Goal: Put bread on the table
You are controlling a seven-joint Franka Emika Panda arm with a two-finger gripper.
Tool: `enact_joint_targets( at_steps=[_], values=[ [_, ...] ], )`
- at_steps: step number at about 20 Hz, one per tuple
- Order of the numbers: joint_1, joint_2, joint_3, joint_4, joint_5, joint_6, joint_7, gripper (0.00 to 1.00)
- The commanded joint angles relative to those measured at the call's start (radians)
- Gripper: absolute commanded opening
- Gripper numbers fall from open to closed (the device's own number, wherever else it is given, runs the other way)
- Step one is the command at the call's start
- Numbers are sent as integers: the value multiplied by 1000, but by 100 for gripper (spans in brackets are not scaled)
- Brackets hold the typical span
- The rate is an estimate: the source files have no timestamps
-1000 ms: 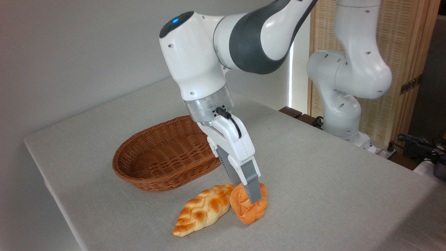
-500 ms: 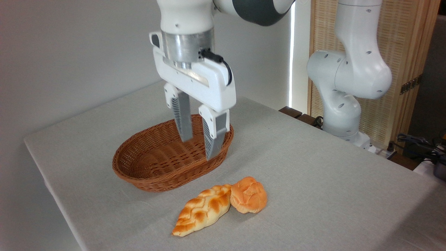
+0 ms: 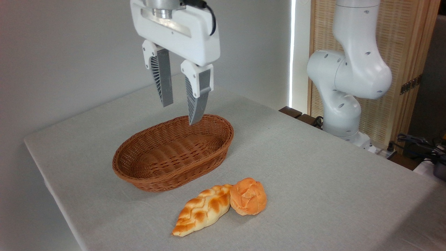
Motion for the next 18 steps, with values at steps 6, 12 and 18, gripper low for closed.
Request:
enact_joint_targets(
  at_steps=[6, 12, 18],
  values=[
    [-12, 55, -33, 27, 57, -21, -46, 100],
    [-22, 56, -59, 32, 129, -22, -82, 100],
    [-25, 56, -59, 32, 129, -22, -82, 100]
  ],
)
